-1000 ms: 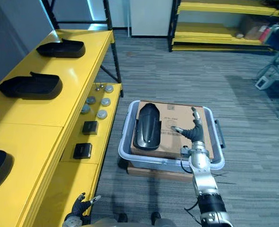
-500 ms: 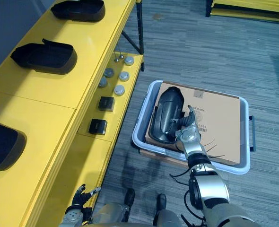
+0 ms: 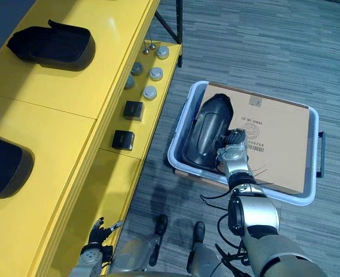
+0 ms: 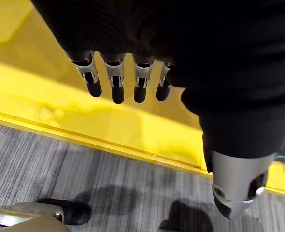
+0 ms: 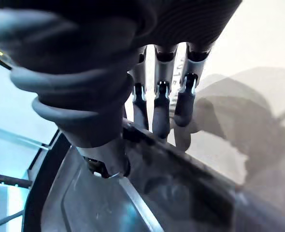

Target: Walk over and take plastic housings, then place them on the shelf

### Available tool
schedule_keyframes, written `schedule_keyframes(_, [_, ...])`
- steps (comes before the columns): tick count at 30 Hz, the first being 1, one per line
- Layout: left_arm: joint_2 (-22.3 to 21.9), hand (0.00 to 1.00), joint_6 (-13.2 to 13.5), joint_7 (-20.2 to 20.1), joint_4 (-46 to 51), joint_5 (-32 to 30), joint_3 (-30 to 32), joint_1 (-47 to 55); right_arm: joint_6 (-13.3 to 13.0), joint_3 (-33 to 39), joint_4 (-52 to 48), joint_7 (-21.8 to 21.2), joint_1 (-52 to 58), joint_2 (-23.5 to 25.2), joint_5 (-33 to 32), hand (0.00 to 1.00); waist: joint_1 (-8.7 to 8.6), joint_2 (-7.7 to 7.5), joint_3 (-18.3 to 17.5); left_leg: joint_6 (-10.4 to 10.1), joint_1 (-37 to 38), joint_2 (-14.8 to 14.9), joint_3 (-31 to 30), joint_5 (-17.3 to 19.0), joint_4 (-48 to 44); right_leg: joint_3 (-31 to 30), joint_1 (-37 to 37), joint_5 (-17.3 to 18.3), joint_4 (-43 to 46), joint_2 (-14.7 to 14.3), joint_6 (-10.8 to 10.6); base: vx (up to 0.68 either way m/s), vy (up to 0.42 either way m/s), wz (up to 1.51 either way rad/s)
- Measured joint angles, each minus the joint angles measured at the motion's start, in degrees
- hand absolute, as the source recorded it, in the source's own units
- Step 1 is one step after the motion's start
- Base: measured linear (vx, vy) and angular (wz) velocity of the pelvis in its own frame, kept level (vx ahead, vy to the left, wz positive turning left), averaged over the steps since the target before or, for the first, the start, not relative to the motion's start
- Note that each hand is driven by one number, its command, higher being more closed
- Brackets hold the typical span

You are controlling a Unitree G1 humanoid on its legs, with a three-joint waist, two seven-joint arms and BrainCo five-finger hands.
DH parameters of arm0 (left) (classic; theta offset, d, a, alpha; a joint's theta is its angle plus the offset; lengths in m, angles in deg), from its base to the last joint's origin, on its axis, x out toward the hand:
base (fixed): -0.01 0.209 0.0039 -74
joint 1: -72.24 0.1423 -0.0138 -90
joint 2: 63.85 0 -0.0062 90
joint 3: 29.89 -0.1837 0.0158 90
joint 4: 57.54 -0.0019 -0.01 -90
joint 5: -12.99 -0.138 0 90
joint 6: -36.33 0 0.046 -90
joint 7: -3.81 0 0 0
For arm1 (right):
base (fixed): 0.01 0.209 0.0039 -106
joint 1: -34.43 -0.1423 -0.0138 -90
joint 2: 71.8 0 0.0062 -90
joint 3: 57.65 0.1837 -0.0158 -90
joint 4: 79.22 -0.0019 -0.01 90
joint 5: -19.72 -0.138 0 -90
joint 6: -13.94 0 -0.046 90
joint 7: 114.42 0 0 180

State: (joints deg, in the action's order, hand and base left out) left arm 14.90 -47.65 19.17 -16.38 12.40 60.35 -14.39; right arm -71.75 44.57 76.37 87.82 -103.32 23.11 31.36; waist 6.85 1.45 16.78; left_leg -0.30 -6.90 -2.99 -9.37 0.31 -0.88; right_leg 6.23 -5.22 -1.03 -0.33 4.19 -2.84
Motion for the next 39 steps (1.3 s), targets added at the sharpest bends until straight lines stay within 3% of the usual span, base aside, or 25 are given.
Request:
schedule_keyframes(3, [0.0, 0.00, 0.0, 0.0, 0.0, 0.0, 0.1, 0.0, -0.1, -1.5, -1.5, 0.0, 1.6, 0.1, 0.0, 1.00, -0.25, -0.45, 0.3, 0.0, 1.2, -0.1, 0.1, 0.0, 0.1, -0.2, 1.0, -0.2, 0.0, 0.1, -0.1, -0.07, 0.028, -0.10])
schedule_keyframes(4, [-0.1, 0.00, -0.2, -0.2, 0.0, 0.0, 0.0, 0.0, -0.4, -1.5, -13.7, 0.3, 8.0, -0.6, 0.0, 1.00, -1.92, -0.76, 0.2, 0.2, 2.2, -0.1, 0.8, -0.2, 0.7, -1.0, 1.4, -0.5, 0.0, 0.2, -0.5, -0.13, 0.058, -0.19])
schedule_keyframes(9, [-0.5, 0.00, -0.8, -0.3, 0.8, -0.1, -0.3, 0.1, -0.4, -0.7, -22.5, 1.4, 13.6, -1.2, 0.0, 1.00, -3.28, -0.89, -0.1, 0.3, 2.7, 0.0, 1.8, -0.2, 0.8, -2.0, 1.4, -0.7, 0.0, -0.1, -0.5, -0.06, 0.009, -0.13])
schedule_keyframes(11, [-1.5, 0.00, -0.8, -0.2, 6.7, -0.1, -0.7, 1.5, -0.5, 0.8, -35.1, 3.2, 20.7, -1.1, 0.3, 1.00, -3.39, -0.95, -0.3, 0.5, 2.8, 0.1, 1.7, -0.3, 0.8, -1.9, 1.4, -0.7, 0.0, -0.1, -0.5, 0.00, 0.000, 0.00])
schedule_keyframes(13, [-1.7, 0.00, -0.7, -0.2, 11.0, -0.2, -1.8, 2.7, -0.5, 1.5, -40.5, 4.7, 23.3, -1.1, 0.6, 1.00, -4.59, -0.95, -1.4, 0.6, 2.8, 0.0, 1.7, -0.4, 0.8, -1.8, 1.5, -0.7, 0.0, 0.0, -0.5, 0.00, 0.000, 0.00])
schedule_keyframes(18, [-1.8, 0.00, -0.3, -0.1, 25.5, -0.4, -5.6, 4.6, -1.6, 3.1, -53.6, 8.1, 29.4, 1.6, 3.0, 1.00, -4.95, -1.43, -6.2, 0.6, 3.5, 0.2, 2.1, -0.4, 0.8, -3.0, 2.5, -0.9, -1.2, -0.2, -0.2, 0.00, -0.003, -0.08])
schedule_keyframes(22, [-2.0, 0.00, 0.2, 0.3, 37.8, -1.4, -8.7, 4.6, -1.8, 0.7, -62.2, 9.0, 30.9, 4.7, 7.0, 1.00, -5.93, -1.44, -6.6, 0.7, 4.4, 0.7, 2.3, -0.4, 0.9, -3.0, 3.4, -1.4, -2.0, -0.7, 0.2, -0.05, -0.023, -0.05])
schedule_keyframes(29, [-2.4, 0.00, 2.0, 2.7, 53.9, -2.6, -14.6, 3.0, -3.1, -8.2, -71.2, 8.8, 33.7, 8.5, 11.6, 1.00, -5.94, -1.35, -9.0, 0.7, 5.0, 1.4, 2.9, -0.3, 1.1, -3.2, 4.6, -2.6, -3.8, -1.4, 0.7, -0.03, -0.017, -0.05])
schedule_keyframes(39, [-2.4, 0.00, 3.3, 4.8, 58.1, -5.3, -24.9, -6.6, -5.1, -19.2, -75.3, 7.4, 34.0, 11.0, 13.7, 1.00, -5.94, -1.55, -11.6, 0.7, 7.0, 1.6, 4.2, -0.3, 1.4, -4.4, 5.9, -2.7, -3.8, -1.7, 0.7, -0.02, 0.003, -0.05])
